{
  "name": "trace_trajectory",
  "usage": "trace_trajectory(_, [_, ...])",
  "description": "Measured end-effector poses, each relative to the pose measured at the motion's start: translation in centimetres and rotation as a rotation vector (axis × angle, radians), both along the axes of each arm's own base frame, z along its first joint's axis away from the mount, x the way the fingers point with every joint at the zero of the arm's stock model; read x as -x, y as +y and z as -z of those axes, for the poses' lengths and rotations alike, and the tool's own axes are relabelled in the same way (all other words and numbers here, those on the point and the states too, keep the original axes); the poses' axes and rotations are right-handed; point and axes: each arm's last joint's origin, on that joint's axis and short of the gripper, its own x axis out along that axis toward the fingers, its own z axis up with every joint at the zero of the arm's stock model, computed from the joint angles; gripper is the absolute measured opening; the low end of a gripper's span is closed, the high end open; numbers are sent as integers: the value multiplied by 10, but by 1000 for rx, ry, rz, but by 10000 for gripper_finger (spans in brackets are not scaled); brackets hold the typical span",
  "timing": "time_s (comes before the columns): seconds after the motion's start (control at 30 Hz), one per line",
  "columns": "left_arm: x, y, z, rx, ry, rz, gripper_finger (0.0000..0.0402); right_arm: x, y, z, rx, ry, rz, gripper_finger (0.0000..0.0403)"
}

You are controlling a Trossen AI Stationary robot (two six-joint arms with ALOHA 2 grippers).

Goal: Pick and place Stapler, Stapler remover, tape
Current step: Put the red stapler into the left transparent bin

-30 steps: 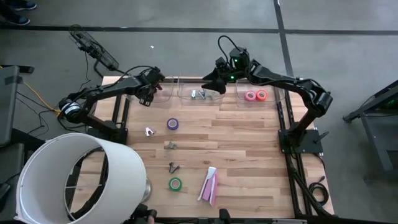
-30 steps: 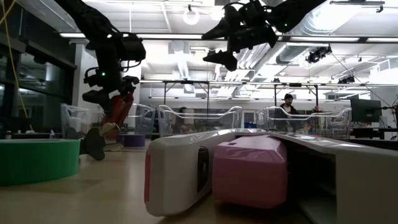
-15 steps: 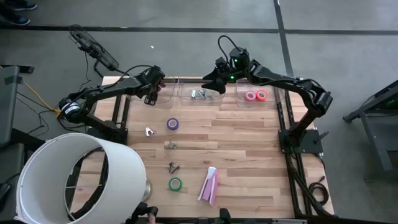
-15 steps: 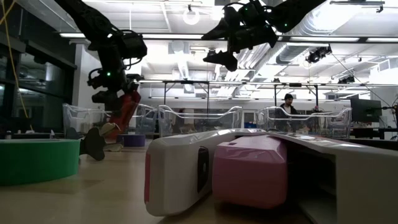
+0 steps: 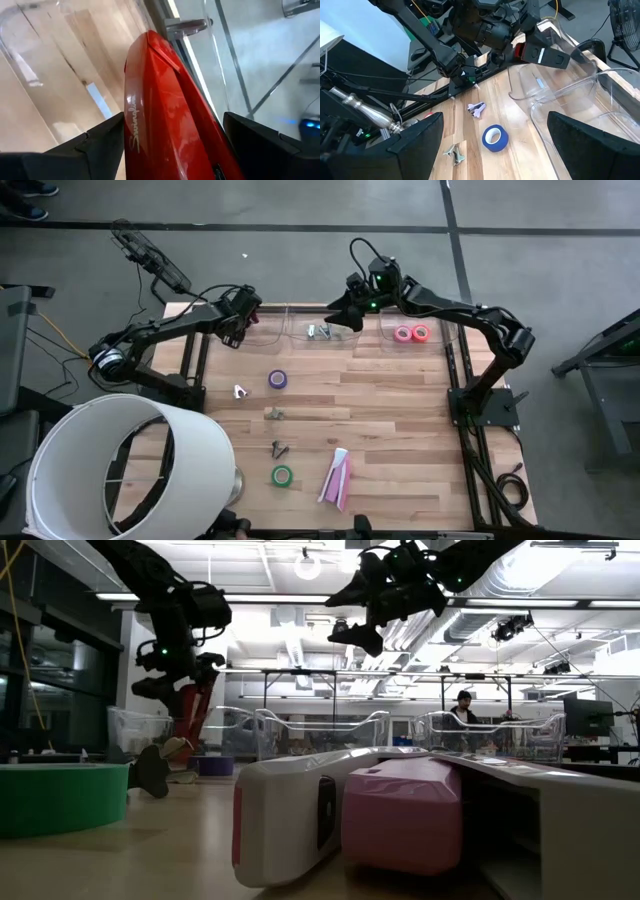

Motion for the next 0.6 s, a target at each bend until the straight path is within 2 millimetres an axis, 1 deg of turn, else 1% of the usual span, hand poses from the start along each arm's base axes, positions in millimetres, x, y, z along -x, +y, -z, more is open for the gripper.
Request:
trace_trajectory(0.2, [1,-1,-2,6,-69,-69,315,0,0,0,10,-1,-3,348])
trace_trajectory(0.43, [-5,-7,-8,-84,-59,-90,315,0,0,0,9,0,-3,348])
trace_trajectory(0.6, [-5,-7,-11,-90,-61,-68,310,0,0,0,8,1,-3,348])
